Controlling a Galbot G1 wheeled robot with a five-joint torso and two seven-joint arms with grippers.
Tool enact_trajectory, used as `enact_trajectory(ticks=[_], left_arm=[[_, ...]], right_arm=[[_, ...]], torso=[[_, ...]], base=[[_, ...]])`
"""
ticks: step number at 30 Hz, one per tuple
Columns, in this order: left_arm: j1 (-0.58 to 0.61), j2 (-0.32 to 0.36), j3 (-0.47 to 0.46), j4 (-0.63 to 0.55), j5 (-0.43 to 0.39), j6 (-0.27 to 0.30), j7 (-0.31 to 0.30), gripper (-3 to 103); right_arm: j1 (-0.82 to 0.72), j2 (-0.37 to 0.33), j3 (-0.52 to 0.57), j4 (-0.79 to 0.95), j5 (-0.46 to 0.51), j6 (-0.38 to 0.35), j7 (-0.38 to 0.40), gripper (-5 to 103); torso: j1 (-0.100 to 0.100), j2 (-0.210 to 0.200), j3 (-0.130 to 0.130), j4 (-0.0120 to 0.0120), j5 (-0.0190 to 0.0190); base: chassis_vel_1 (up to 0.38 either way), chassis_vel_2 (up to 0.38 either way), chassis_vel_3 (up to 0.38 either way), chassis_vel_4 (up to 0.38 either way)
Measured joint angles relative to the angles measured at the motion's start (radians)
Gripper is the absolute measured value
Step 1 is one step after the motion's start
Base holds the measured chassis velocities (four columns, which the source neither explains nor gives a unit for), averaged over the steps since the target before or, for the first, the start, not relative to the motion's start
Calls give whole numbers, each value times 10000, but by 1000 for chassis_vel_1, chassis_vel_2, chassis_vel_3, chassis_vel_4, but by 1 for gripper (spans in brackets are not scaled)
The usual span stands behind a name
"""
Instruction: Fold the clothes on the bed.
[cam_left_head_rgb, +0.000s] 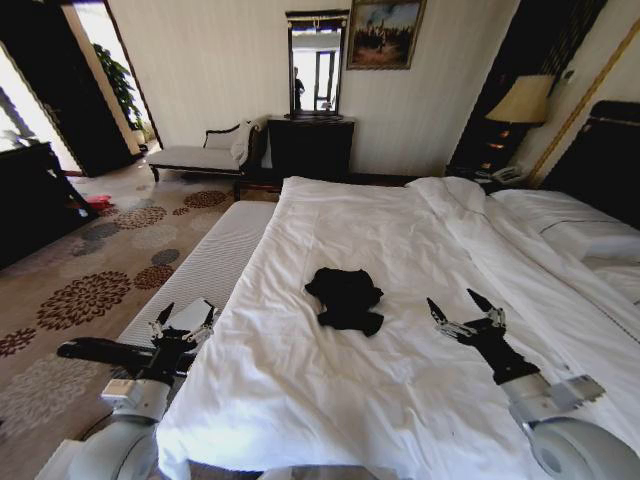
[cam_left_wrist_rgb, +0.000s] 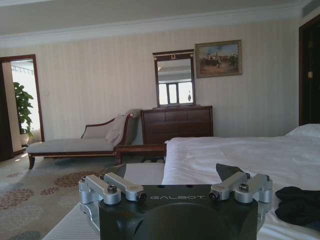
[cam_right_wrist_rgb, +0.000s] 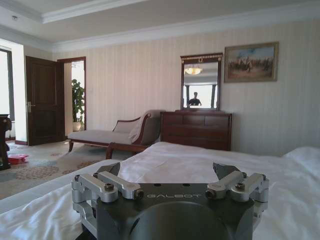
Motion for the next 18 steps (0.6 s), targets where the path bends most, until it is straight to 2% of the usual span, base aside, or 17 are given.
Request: enact_trajectory(ticks=[1, 2, 6, 7, 10, 12, 14, 15, 16, 18], left_arm=[[-224, 216, 146, 80, -233, 137, -94, 100], [-224, 216, 146, 80, -233, 137, -94, 100], [-1048, 1085, 731, 478, -1184, 563, -441, 100], [-1048, 1085, 731, 478, -1184, 563, -441, 100], [-1744, 1635, 1347, 963, -1624, 761, -661, 100], [-2283, 1955, 1854, 1351, -1863, 859, -807, 100], [-2595, 2103, 2135, 1547, -2013, 907, -880, 100], [-2948, 2263, 2456, 1765, -2175, 945, -929, 100], [-3288, 2427, 2745, 1989, -2324, 966, -946, 100], [-3503, 2542, 2939, 2165, -2404, 966, -945, 100]], right_arm=[[186, -270, -139, -87, 406, -361, 124, 100], [186, -270, -139, -87, 406, -361, 124, 100], [1285, -1510, -776, -733, 1866, -1325, 503, 100], [1285, -1510, -776, -733, 1866, -1325, 503, 100], [2551, -2443, -1665, -1472, 2539, -1696, 740, 100], [3277, -2902, -2293, -1991, 2819, -1863, 876, 100], [3474, -3058, -2498, -2228, 2916, -1936, 911, 100], [3614, -3183, -2688, -2465, 2970, -1988, 928, 100], [3855, -3325, -2983, -2792, 3026, -2043, 944, 100], [4105, -3429, -3302, -3066, 3094, -2094, 959, 100]], torso=[[0, 0, 0, 0, -1], [0, 0, 0, 0, -1], [1, 0, 1, 2, 3], [1, 0, 1, 2, 3], [1, 0, 1, 2, 1], [2, -1, 2, 10, 0], [3, -2, 2, 10, 0], [3, -2, 2, 2, -1], [3, -1, 1, -17, -1], [2, -1, 1, -12, 1]], base=[[0, 0, 0, 0], [0, 0, 0, 0], [0, 0, 0, 0], [0, 0, 0, 0], [0, 0, 0, 0], [0, 0, 0, 0], [0, 0, 0, 0], [0, 0, 0, 0], [0, 0, 0, 0], [0, 0, 0, 0]])
